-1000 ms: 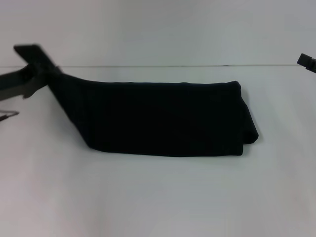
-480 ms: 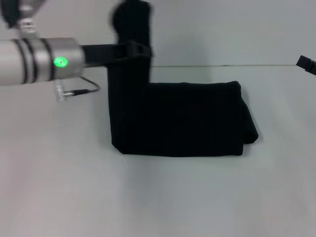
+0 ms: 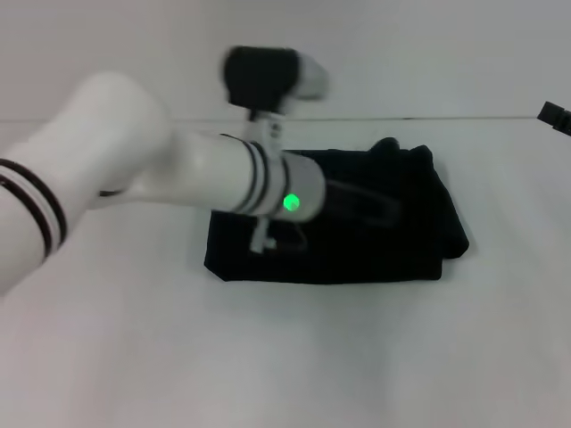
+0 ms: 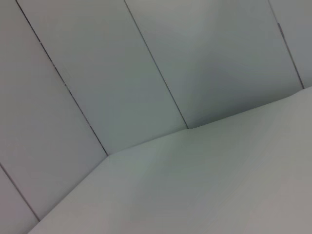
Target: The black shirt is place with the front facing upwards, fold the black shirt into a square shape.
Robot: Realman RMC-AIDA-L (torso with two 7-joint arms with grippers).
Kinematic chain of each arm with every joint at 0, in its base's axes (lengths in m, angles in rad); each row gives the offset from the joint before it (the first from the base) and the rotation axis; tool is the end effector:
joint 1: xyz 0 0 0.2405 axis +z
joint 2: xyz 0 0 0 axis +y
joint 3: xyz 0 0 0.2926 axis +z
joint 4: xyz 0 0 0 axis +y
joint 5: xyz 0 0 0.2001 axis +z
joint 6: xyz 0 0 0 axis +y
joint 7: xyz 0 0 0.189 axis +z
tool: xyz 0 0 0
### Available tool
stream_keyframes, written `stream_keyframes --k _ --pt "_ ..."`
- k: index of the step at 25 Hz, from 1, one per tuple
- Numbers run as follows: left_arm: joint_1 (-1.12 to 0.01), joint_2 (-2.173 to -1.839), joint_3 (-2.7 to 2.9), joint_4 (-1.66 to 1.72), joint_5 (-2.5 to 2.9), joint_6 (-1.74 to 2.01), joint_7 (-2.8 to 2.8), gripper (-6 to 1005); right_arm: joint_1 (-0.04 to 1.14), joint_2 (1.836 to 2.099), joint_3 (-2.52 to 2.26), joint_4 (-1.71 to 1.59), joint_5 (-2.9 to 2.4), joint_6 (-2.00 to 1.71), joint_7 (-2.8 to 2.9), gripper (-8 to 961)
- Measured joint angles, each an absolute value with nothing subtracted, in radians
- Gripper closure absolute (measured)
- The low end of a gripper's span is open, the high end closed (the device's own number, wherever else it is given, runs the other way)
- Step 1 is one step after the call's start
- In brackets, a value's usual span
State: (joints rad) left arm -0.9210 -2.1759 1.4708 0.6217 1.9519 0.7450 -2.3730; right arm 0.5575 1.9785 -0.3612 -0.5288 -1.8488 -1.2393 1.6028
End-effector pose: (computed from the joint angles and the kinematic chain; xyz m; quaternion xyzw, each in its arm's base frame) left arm -0.1261 0.4466 -0.1828 -0.9016 -0.3836 -0.1073 0.1686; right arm 0.3292 0.4320 0.0463 -0.7639 0.4139 0.3500 0.3502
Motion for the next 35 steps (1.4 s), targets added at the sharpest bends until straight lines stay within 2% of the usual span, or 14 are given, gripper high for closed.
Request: stream_keyframes --k 6,12,14,17,20,22,26,29,31,35 --pt "-0.880 -2.164 1.670 0.788 1.943 0.923 -2.312 918 0.557 1.970 -0.367 -0.529 -1.851 -1.236 1.624 14" --pt "-0.724 -2.164 1.388 0.951 1.930 1.102 -2.235 701 0.557 1.961 -0.382 -0.529 -1.855 -1.233 1.661 15" --pt "-0.687 -2.164 1.262 0.970 1.912 1.139 -2.240 594 0.555 1.955 -0.403 -0.529 -1.856 -1.233 1.684 16" --pt "-0.668 -2.143 1.036 0.916 1.884 1.220 -2.296 434 0.552 1.937 -0.454 -0.531 -1.864 -1.233 1.755 16" --pt "-0.679 -2.094 0.855 0.799 1.880 1.317 -2.346 333 0.558 1.910 -0.497 -0.539 -1.916 -1.249 1.880 17" --pt "-0.684 -2.062 0.787 0.734 1.877 1.383 -2.353 266 0.575 1.881 -0.524 -0.544 -1.970 -1.274 1.995 17" --pt "-0.675 -2.022 0.759 0.708 1.881 1.446 -2.354 181 0.630 1.818 -0.571 -0.563 -2.088 -1.343 2.242 18" --pt "-0.671 -2.003 0.763 0.701 1.897 1.465 -2.347 130 0.684 1.785 -0.596 -0.600 -2.220 -1.387 2.415 18" --pt "-0.666 -2.000 0.760 0.697 1.907 1.464 -2.335 96 0.721 1.784 -0.599 -0.641 -2.327 -1.416 2.505 19" --pt "-0.655 -2.005 0.754 0.696 1.912 1.451 -2.307 45 0.807 1.803 -0.606 -0.671 -2.499 -1.490 2.605 19"
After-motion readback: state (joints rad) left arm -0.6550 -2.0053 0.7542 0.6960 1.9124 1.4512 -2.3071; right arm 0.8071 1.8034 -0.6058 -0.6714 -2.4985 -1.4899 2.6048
